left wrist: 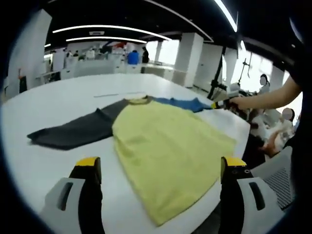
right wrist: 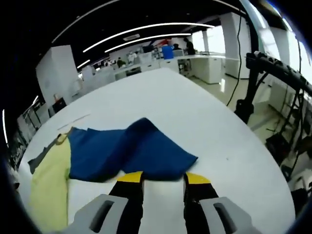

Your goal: Fold the garment on the visible template until the final outline fits inside the template.

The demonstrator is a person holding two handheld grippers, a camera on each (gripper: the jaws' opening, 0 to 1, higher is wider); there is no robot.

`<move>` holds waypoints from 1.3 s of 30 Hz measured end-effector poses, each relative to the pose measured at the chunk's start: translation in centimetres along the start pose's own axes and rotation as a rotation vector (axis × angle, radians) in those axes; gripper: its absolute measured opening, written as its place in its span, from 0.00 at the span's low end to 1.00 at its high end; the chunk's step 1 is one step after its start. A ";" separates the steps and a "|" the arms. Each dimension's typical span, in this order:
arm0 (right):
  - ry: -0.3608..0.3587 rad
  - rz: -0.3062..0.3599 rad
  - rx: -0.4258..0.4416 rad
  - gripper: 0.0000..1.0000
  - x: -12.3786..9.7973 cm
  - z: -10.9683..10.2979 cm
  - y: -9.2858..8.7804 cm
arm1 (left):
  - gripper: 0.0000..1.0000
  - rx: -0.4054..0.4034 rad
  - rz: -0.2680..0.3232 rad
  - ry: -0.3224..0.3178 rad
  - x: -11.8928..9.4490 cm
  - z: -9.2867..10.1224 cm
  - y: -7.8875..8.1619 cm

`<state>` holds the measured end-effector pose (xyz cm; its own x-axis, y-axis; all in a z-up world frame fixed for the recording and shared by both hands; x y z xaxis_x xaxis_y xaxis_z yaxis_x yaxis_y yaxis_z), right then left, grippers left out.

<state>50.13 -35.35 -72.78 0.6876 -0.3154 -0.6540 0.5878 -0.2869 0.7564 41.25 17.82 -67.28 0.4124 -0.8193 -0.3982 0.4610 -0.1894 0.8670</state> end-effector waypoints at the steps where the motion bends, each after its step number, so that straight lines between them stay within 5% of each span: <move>1: -0.014 -0.004 0.013 0.23 0.1 0.1 0.0 | 0.99 -0.005 -0.003 0.000 0.0 -0.1 -0.1; 13: -0.092 -0.002 0.037 0.00 0.1 0.3 0.2 | 0.93 -0.030 -0.035 0.012 -0.4 -0.4 -0.7; 29: -0.070 0.033 0.020 0.00 -2.8 2.4 4.0 | 0.90 -0.040 -0.013 0.018 -0.6 -0.4 -0.5; 39: -0.138 -0.016 -0.059 0.00 1.8 7.8 5.1 | 0.88 -0.037 -0.025 0.006 -0.4 0.0 -0.6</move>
<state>51.05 -44.44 -70.26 0.6154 -0.4340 -0.6579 0.6249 -0.2401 0.7429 40.78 18.21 -67.68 0.4050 -0.8115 -0.4212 0.4998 -0.1893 0.8452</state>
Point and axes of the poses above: the point that each gripper's makers call its tool centre point, and the gripper's own axes: x roughly forward along the fingers, z roughly to its right, y roughly out of its top, the point moved 4 cm from there along -x, roughly backward along the fingers, and after that the axes turned 15 degrees about -y, right-handed, at the moved point
